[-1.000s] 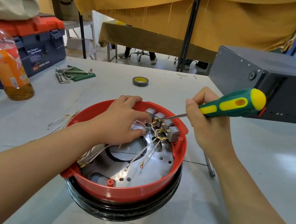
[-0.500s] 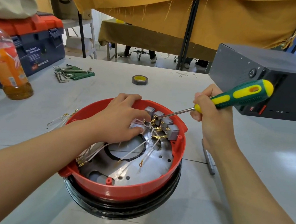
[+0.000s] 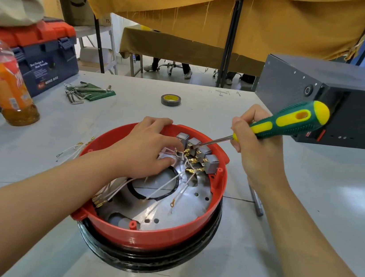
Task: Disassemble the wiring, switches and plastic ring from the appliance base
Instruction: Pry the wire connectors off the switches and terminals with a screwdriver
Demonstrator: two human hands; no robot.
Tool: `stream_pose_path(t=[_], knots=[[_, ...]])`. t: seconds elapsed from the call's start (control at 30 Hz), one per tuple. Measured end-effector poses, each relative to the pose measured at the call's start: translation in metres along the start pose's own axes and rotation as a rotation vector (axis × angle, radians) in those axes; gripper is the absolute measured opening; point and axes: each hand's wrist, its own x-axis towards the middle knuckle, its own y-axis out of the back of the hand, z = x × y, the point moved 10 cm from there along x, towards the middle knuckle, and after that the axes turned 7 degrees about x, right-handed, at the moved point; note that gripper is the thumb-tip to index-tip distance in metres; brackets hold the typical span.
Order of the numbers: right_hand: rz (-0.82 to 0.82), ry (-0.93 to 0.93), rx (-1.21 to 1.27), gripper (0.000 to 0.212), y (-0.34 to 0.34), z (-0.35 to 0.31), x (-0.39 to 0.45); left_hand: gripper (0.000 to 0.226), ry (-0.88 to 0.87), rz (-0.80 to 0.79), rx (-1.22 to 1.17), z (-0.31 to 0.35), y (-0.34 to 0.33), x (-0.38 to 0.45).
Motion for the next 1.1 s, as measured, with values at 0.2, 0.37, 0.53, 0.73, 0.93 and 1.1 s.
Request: stream_pose_path(t=[0.2, 0.37, 0.53, 0.73, 0.93, 1.1], knots=[[0.044, -0.111, 0.160, 0.021, 0.006, 0.014, 0.001, 0.034, 0.003, -0.002, -0.001, -0.001, 0.000, 0.000], [0.088, -0.169, 0.247, 0.035, 0.011, 0.025, 0.003, 0.034, 0.003, 0.001, 0.004, 0.000, 0.001, 0.000], [0.163, -0.255, 0.282, 0.037, 0.018, 0.037, 0.003, 0.032, 0.005, 0.006, 0.011, 0.001, 0.002, 0.000], [0.172, -0.237, 0.268, 0.034, 0.013, 0.034, 0.002, 0.029, 0.001, 0.019, 0.020, 0.002, 0.003, 0.000], [0.189, -0.201, 0.312, 0.034, 0.018, 0.026, 0.002, 0.029, 0.013, 0.030, -0.015, 0.000, 0.005, 0.000], [0.216, -0.167, 0.311, 0.026, 0.019, 0.020, 0.001, 0.032, 0.025, 0.053, -0.072, -0.001, 0.010, -0.001]])
